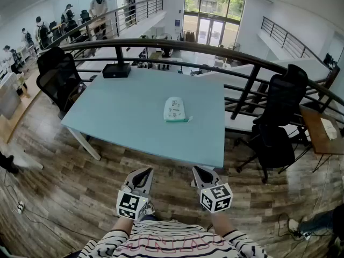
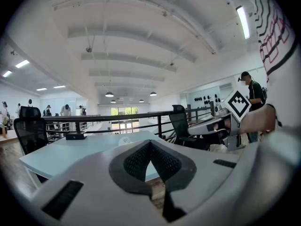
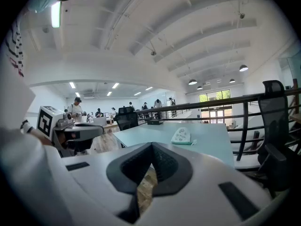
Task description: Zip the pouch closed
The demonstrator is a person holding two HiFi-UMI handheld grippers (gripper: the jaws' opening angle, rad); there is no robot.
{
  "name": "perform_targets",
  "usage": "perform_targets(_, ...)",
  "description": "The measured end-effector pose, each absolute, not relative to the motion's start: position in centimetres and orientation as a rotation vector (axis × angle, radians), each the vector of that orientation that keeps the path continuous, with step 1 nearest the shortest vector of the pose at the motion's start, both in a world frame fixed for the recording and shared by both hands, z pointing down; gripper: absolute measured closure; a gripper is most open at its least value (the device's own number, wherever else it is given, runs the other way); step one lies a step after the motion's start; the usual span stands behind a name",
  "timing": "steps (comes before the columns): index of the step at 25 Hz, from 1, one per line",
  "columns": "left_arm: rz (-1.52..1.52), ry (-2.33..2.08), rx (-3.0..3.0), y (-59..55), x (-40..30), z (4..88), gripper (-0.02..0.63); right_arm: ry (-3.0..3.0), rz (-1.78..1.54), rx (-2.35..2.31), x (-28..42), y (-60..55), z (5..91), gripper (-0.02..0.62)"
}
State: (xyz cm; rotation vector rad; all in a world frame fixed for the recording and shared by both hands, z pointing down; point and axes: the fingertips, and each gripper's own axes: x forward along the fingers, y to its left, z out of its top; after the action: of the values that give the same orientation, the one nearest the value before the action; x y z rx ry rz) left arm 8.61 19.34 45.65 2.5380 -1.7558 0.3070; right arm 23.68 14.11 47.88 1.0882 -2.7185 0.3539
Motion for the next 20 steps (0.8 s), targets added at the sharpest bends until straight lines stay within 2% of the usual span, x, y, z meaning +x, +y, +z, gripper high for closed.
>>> perform_targets(18, 0.244, -1.723, 2.509, 18.5, 8.6, 47.2, 0.577, -2.749, 0.411, 1.103, 24.6, 11.8, 49.0, 0.559)
perform_targets(19, 0.244, -1.706, 2.505, 18.1, 8.4, 47.6, 0.556, -2.742, 0.413, 1.108, 24.5, 11.4, 49.3, 0.529)
perform_targets(20, 0.244, -1.687, 2.502, 17.5, 8.2, 48.1, 0.478, -2.737, 0.417, 1.111, 24.4, 10.9, 49.5, 0.442)
